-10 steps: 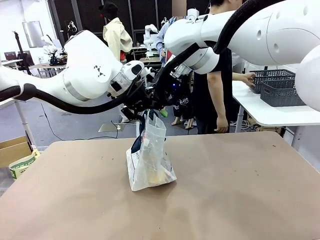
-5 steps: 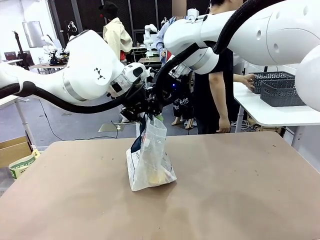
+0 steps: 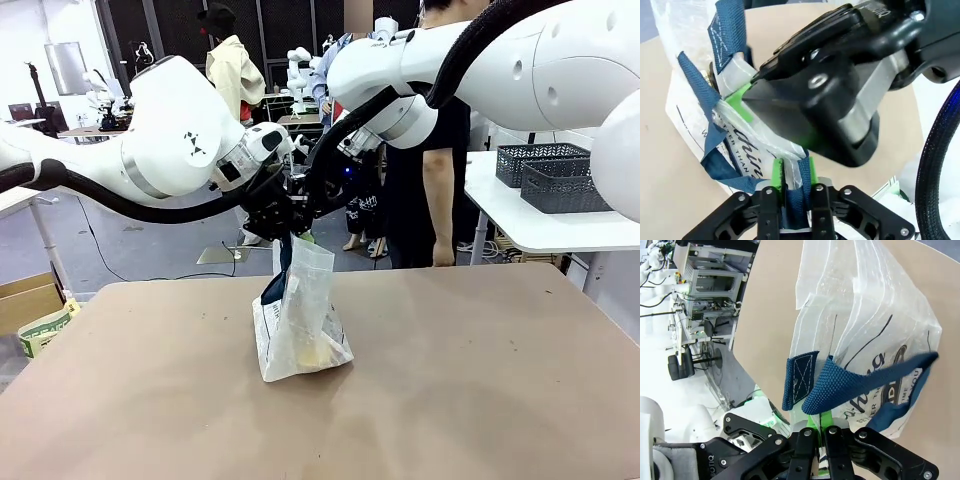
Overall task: Transfer purchased items from the store into the shopping bag.
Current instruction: Move the Reusable shopping bag to the right side of the table.
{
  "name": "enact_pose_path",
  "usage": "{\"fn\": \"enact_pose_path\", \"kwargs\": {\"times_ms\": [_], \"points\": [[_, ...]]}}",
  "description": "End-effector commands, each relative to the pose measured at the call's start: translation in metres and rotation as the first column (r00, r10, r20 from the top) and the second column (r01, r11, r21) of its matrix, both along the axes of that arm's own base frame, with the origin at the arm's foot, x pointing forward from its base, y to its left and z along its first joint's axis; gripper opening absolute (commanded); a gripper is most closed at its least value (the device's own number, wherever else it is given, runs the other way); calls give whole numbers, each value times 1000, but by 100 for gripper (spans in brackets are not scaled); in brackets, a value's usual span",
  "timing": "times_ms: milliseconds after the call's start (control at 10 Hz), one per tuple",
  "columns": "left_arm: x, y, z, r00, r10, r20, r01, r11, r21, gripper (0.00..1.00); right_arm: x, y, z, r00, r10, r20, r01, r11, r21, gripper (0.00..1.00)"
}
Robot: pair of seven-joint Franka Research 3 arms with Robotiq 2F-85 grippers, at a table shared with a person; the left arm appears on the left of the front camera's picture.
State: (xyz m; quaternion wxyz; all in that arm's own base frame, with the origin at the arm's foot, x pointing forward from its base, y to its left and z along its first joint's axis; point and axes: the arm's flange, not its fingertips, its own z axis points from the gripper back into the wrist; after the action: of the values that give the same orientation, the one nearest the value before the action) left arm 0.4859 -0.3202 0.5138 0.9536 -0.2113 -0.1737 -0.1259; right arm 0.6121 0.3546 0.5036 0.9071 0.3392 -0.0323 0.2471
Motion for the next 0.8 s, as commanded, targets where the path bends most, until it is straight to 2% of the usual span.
{"fn": "enact_pose_path", "kwargs": {"times_ms": [0, 500, 600, 700], "points": [[-2, 4, 11, 1000, 7, -26, -6, 1000, 30, 0, -9, -5, -4, 1000, 5, 13, -5, 1000, 8, 0], [-3, 7, 13, 999, -21, -34, 22, 999, 48, 0, -10, -6, -5, 1000, 20, 18, -20, 1000, -8, 0], [-1, 6, 4, 1000, -5, -22, 6, 1000, 21, 0, -11, -6, -5, 999, 37, 32, -36, 999, -21, 0], [-1, 6, 4, 1000, -5, -22, 6, 1000, 21, 0, -2, 2, 0, 1000, 10, 0, -10, 1000, -1, 0]]}}
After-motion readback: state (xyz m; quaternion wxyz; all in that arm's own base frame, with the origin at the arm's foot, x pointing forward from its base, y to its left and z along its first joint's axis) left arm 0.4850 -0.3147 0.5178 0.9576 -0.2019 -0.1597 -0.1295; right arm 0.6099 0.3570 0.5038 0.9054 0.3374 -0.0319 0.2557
